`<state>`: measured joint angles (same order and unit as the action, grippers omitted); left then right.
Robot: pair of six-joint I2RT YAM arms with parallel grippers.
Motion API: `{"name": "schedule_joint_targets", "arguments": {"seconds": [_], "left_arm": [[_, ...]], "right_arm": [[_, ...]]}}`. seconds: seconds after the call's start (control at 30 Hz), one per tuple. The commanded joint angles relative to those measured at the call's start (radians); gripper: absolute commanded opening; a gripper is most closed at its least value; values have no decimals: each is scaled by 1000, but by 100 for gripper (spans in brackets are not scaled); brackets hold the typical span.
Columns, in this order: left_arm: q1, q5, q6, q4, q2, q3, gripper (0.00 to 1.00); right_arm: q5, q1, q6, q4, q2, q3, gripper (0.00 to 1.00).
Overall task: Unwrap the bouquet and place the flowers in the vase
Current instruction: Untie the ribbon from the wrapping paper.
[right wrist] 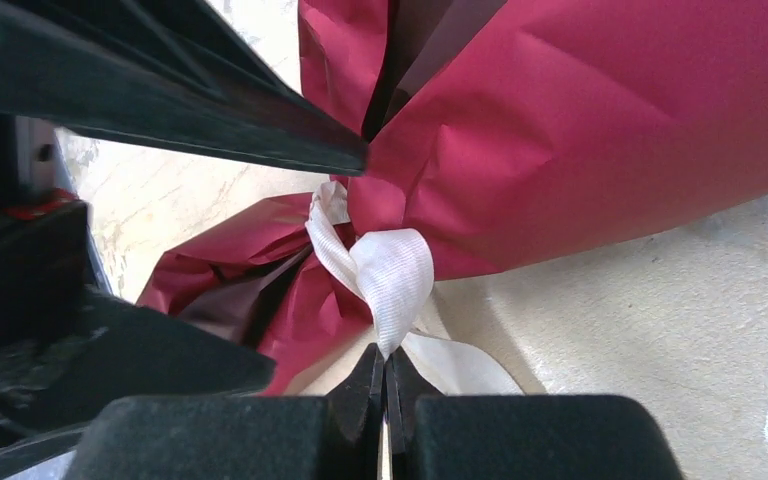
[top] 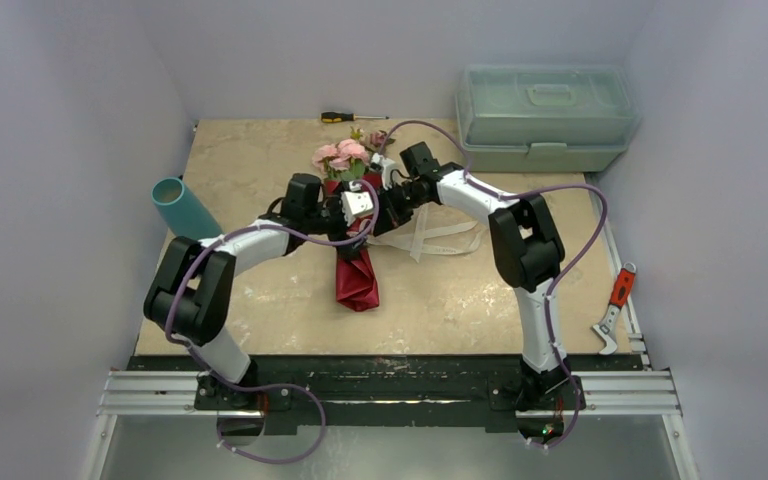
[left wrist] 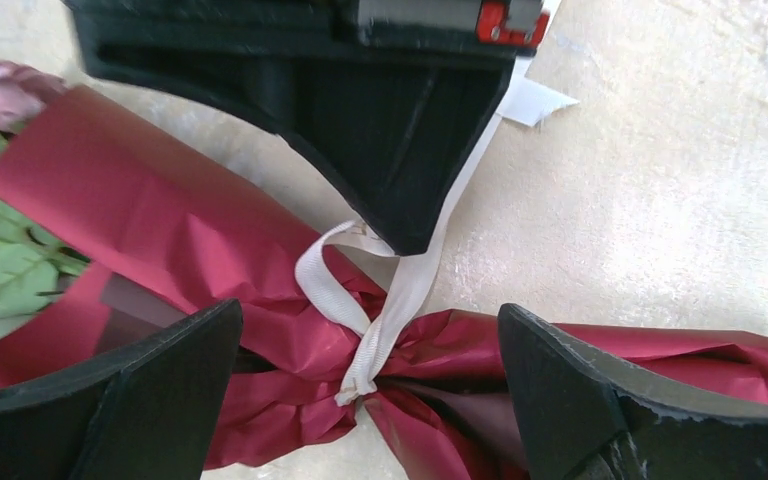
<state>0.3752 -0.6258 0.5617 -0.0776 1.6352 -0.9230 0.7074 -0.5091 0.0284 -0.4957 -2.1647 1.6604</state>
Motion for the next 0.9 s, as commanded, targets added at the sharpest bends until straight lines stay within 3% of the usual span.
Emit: {"name": "schedule_joint_targets", "arguments": {"seconds": [0.0, 0.13, 0.27, 0.47, 0.67, 0.87], "left_arm": [[-7, -42, 60, -25, 61, -5, 100], [-25, -19, 88, 25, 110, -23, 100], [-27, -22, 166, 233, 180, -123, 100], [-24, -10, 198, 388, 221, -143, 100], [-20, 25, 148, 373, 219, -77, 100], [2, 61, 86, 394, 255, -107, 100]], "right_arm": [[32, 6, -21, 45, 77, -5, 0], [46, 33, -37, 64, 114, -13, 0], [91, 82, -86, 72, 143, 10, 0], [113, 126, -81, 29, 138, 69, 0], [143, 148, -39, -51, 178, 58, 0], [126, 178, 1, -91, 217, 19, 0]]}}
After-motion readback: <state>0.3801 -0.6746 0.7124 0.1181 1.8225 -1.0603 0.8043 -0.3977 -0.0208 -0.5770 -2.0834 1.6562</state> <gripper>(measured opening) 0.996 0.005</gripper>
